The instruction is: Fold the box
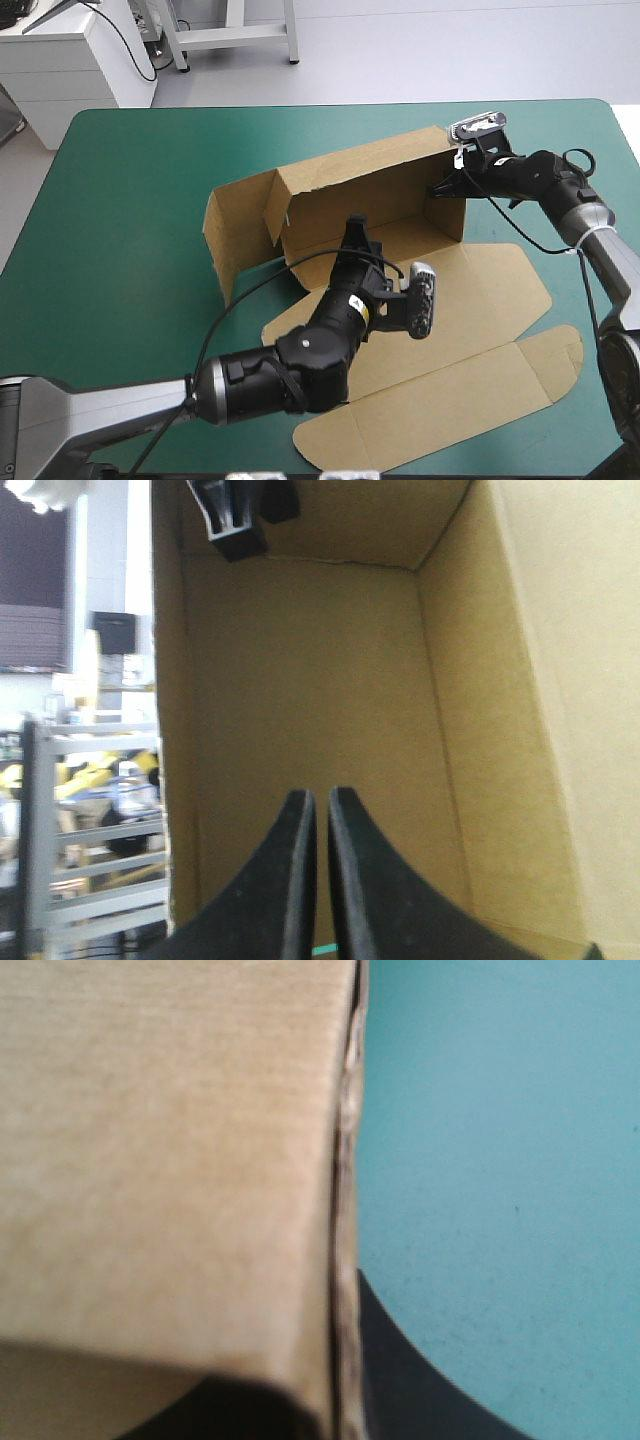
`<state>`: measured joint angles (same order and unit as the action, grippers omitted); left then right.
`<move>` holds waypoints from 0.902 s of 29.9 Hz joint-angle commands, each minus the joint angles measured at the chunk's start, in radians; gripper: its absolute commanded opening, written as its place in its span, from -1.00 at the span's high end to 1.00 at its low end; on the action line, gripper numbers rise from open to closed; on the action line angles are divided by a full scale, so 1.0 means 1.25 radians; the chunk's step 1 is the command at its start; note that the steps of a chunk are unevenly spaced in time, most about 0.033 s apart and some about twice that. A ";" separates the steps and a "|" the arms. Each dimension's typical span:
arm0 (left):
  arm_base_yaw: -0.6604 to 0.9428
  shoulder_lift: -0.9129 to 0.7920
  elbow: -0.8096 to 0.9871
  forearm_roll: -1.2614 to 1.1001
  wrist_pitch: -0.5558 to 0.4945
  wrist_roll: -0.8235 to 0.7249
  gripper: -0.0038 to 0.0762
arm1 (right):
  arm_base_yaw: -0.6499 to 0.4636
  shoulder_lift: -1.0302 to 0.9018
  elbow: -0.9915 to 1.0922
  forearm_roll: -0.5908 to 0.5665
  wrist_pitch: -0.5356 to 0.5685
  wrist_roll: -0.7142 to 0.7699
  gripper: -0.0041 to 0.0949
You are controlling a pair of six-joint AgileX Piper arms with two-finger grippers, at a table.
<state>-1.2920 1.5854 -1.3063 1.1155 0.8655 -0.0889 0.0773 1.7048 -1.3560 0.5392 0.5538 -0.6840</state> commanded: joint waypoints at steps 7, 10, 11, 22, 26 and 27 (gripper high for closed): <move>0.302 -0.119 -0.210 -0.653 0.057 0.405 0.92 | -0.005 -0.012 -0.025 -0.082 0.118 0.067 0.92; 0.437 -0.155 -0.229 -0.764 0.053 0.433 0.92 | -0.005 -0.012 -0.025 -0.107 0.133 0.098 0.92; 0.488 -0.165 -0.229 -0.808 0.049 0.440 0.92 | -0.005 -0.012 -0.025 -0.111 0.138 0.102 0.92; 1.039 -0.206 -0.219 -1.236 0.120 0.497 0.92 | -0.005 -0.012 -0.036 -0.193 0.147 0.234 0.92; 1.192 -0.206 -0.183 -1.333 0.134 0.505 0.92 | -0.005 -0.001 -0.121 -0.258 0.284 0.308 0.92; 1.214 -0.206 -0.174 -1.348 0.136 0.511 0.92 | -0.005 0.002 -0.152 -0.272 0.333 0.324 0.92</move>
<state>0.1476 1.3644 -1.5250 -0.4599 1.0594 0.5439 0.0773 1.7233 -1.4706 0.2980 0.7316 -0.3417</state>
